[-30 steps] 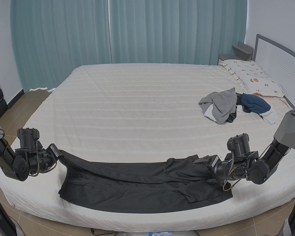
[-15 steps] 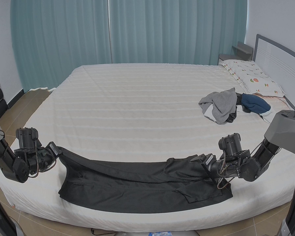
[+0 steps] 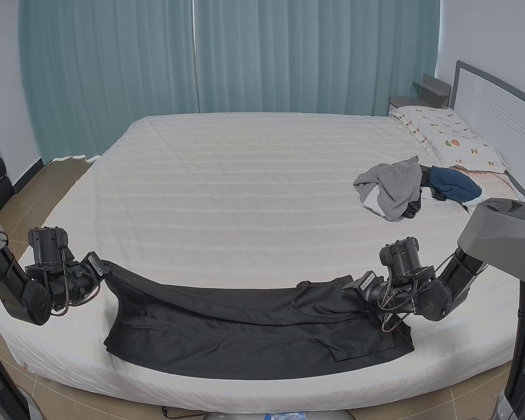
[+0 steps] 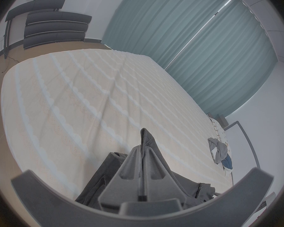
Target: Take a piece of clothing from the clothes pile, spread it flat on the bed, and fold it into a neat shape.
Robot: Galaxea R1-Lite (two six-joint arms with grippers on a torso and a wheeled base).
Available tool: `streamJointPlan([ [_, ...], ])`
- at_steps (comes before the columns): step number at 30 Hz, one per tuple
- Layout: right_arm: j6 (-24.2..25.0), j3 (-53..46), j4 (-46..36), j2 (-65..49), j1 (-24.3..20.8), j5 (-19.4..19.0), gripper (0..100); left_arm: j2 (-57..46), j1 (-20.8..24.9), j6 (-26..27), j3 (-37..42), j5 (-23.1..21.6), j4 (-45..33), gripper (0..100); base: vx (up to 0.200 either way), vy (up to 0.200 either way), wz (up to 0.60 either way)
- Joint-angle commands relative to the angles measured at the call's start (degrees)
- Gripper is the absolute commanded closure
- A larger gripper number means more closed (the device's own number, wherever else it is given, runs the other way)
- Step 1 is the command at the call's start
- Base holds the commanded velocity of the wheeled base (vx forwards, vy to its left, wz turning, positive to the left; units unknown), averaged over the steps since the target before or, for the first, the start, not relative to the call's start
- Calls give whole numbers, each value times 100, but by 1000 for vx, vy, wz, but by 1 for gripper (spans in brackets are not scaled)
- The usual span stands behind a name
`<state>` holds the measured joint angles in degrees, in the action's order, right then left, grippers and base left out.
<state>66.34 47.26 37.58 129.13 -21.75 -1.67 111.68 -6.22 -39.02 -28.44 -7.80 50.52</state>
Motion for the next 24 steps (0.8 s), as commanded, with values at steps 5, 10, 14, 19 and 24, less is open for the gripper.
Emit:
streamJointPlan([
  [5,-25,134,-269,-178,30,18,100,21,-29,-9,-153,-11,11,100,0,0,0],
  [10,-25,609,-533,-292,136,18,100,117,-46,-18,-601,-11,-60,100,0,0,0],
  [14,-86,1303,-726,-372,347,26,100,381,-64,-9,-1155,7,-77,100,0,0,0],
  [19,-174,1997,-735,-380,619,35,100,478,-117,-18,-1463,-20,-24,100,0,0,0],
  [24,-561,1953,-735,-363,628,35,100,566,-196,0,-1656,-20,-24,100,0,0,0],
])
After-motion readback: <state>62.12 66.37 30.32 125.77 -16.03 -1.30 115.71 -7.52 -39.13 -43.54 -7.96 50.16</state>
